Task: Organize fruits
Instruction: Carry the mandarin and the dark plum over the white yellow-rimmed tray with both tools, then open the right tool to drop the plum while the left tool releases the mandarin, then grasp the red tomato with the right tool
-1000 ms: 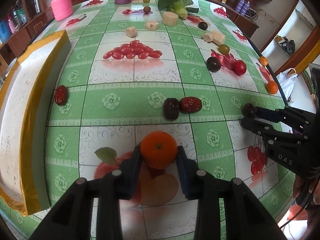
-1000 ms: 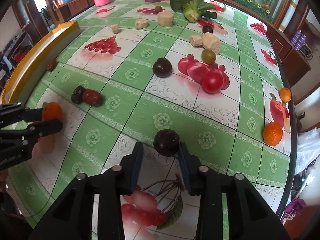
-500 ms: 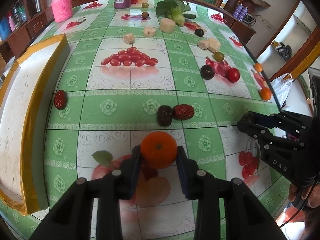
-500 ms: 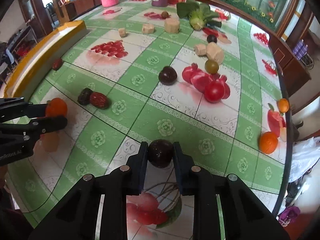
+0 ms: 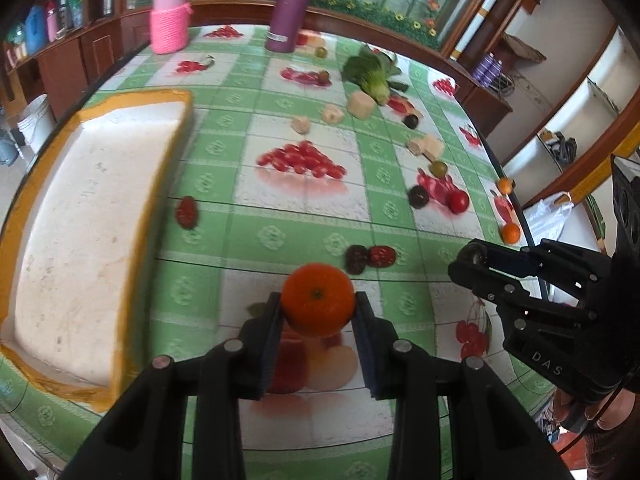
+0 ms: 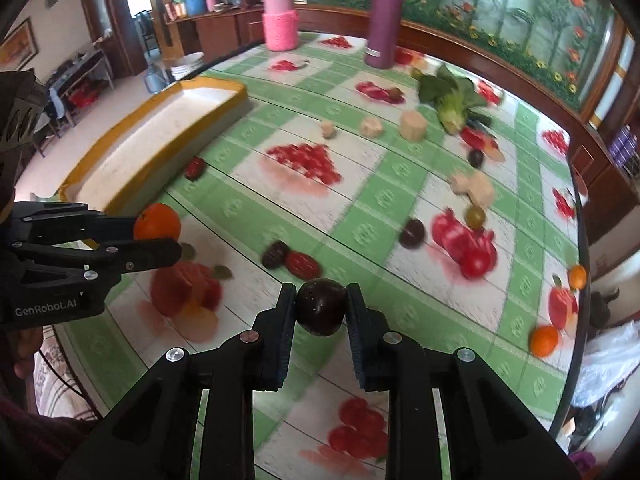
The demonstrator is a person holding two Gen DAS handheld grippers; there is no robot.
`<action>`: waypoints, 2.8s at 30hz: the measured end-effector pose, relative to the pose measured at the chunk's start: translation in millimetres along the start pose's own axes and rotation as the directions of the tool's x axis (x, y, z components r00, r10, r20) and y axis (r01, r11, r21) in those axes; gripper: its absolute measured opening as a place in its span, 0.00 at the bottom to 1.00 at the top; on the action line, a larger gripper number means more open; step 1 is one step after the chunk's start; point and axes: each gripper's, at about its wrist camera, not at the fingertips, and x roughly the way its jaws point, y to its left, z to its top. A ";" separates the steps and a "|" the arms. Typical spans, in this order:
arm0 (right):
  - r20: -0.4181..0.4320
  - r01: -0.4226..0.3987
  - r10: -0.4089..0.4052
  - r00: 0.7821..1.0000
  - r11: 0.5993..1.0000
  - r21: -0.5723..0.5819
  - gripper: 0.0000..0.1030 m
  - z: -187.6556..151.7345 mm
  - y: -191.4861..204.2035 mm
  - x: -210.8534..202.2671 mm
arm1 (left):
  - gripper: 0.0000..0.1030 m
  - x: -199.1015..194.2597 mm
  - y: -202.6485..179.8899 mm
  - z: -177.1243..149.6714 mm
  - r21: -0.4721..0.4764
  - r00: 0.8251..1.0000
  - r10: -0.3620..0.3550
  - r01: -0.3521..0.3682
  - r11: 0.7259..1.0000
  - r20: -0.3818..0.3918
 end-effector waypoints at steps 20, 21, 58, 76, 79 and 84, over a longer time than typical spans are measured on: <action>-0.051 -0.206 0.200 0.978 0.930 -0.304 0.23 126.3 166.5 74.3 | 0.36 -27.1 164.6 7.3 -0.290 0.968 0.250 -0.232 0.929 0.024; -0.064 -0.219 0.210 0.976 0.924 -0.313 0.23 131.3 174.2 82.8 | 0.36 -24.9 172.4 7.1 -0.302 0.965 0.262 -0.246 0.921 0.013; 0.051 -0.157 0.172 0.984 0.962 -0.224 0.68 102.7 153.7 41.4 | 0.58 -45.3 163.2 -21.7 -0.308 0.927 0.373 -0.346 0.886 0.033; 0.047 0.077 -0.082 0.995 0.990 0.115 0.74 -17.0 -11.1 -12.3 | 0.75 -9.7 4.3 7.1 -0.018 0.974 0.216 -0.216 0.976 0.073; 0.043 0.129 -0.138 0.989 0.977 0.167 0.80 -33.6 -34.9 -22.0 | 0.77 -4.1 -22.4 9.7 0.032 0.977 0.198 -0.201 0.979 0.073; 0.027 0.222 -0.233 0.972 0.949 0.223 0.84 -55.9 -69.0 -34.8 | 0.80 6.9 -58.3 15.0 0.091 0.982 0.180 -0.185 0.978 0.066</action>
